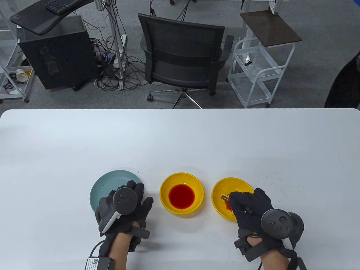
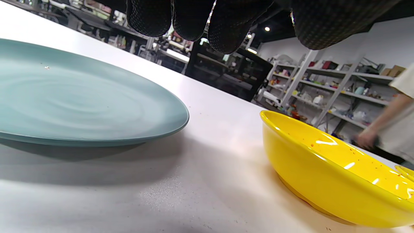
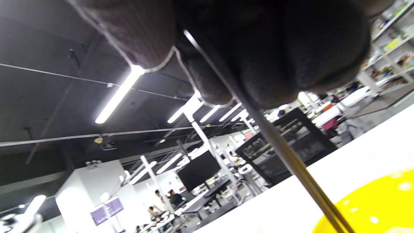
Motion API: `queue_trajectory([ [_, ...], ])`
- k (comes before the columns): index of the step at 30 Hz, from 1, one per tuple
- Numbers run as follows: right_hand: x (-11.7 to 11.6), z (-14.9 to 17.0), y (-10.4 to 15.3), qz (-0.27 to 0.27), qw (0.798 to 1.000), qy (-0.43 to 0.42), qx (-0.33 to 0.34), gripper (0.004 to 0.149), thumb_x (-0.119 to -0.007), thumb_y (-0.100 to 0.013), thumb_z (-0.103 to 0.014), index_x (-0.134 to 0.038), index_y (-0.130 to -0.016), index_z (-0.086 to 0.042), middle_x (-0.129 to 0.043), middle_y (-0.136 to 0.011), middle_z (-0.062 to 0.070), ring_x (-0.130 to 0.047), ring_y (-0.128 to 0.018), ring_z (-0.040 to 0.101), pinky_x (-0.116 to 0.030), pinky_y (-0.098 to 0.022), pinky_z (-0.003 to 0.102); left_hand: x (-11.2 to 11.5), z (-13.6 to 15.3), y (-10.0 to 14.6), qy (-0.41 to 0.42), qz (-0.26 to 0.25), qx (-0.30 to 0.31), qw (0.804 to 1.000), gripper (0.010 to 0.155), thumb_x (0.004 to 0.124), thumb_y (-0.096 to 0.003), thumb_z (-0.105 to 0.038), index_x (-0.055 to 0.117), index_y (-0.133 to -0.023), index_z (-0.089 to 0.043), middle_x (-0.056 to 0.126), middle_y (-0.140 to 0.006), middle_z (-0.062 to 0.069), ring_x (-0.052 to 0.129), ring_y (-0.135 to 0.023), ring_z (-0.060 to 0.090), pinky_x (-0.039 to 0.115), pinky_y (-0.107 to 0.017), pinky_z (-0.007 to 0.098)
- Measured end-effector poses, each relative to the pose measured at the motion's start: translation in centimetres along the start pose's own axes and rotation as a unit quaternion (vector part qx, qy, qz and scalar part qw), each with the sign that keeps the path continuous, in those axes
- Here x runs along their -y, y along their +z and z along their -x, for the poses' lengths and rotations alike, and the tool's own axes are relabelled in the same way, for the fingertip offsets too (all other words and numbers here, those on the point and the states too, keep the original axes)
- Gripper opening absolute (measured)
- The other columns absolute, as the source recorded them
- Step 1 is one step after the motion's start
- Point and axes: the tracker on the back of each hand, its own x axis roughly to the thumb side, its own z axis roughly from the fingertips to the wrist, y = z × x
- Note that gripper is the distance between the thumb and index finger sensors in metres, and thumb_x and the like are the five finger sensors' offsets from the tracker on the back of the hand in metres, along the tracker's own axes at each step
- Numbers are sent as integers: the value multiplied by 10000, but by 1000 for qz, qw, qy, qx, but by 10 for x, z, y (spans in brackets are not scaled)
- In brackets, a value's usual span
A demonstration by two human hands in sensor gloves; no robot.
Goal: Dip chopsticks into soy sauce and dot onto dumpling
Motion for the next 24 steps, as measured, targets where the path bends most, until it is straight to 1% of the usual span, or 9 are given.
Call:
queue_trajectory([
  [2, 2, 2, -1, 5, 1000, 6, -5, 493, -774, -423, -442, -923, -718, -75, -1015, -623, 194, -976, -423, 411, -559, -648, 750, 0, 0, 0, 0, -1, 0, 1000, 740, 723, -474, -612, 644, -1079, -193, 533, -1164, 78, 606, -1034, 464, 401, -719, 716],
  [7, 1, 10, -3, -18, 999, 5, -35, 496, -773, -424, -443, -920, -727, -80, -1011, -636, 192, -973, -438, 412, -555, -649, 752, 0, 0, 0, 0, 0, 0, 1000, 739, 723, -474, -612, 645, -1078, -193, 531, -1164, 81, 606, -1033, 465, 399, -718, 718],
  [10, 2, 11, -3, -16, 999, 6, -36, 496, -774, -423, -443, -920, -727, -80, -1011, -637, 191, -973, -438, 412, -554, -650, 752, 0, 0, 0, -1, 0, 0, 1000, 739, 722, -475, -612, 644, -1079, -194, 530, -1164, 78, 605, -1034, 463, 398, -720, 717],
  [16, 8, 10, -2, 8, 999, 6, -36, 499, -771, -424, -446, -912, -740, -86, -1003, -653, 188, -968, -453, 414, -548, -655, 751, 0, 0, 0, 0, 0, -1, 1000, 740, 723, -474, -612, 644, -1079, -194, 532, -1164, 81, 606, -1033, 464, 399, -719, 717],
  [24, 5, 15, -3, -11, 998, 10, -55, 499, -772, -424, -449, -916, -737, -88, -1006, -650, 187, -972, -449, 412, -552, -653, 749, 0, 0, 0, 1, 1, -1, 1000, 741, 723, -474, -612, 644, -1080, -192, 531, -1164, 79, 606, -1033, 466, 398, -718, 718],
])
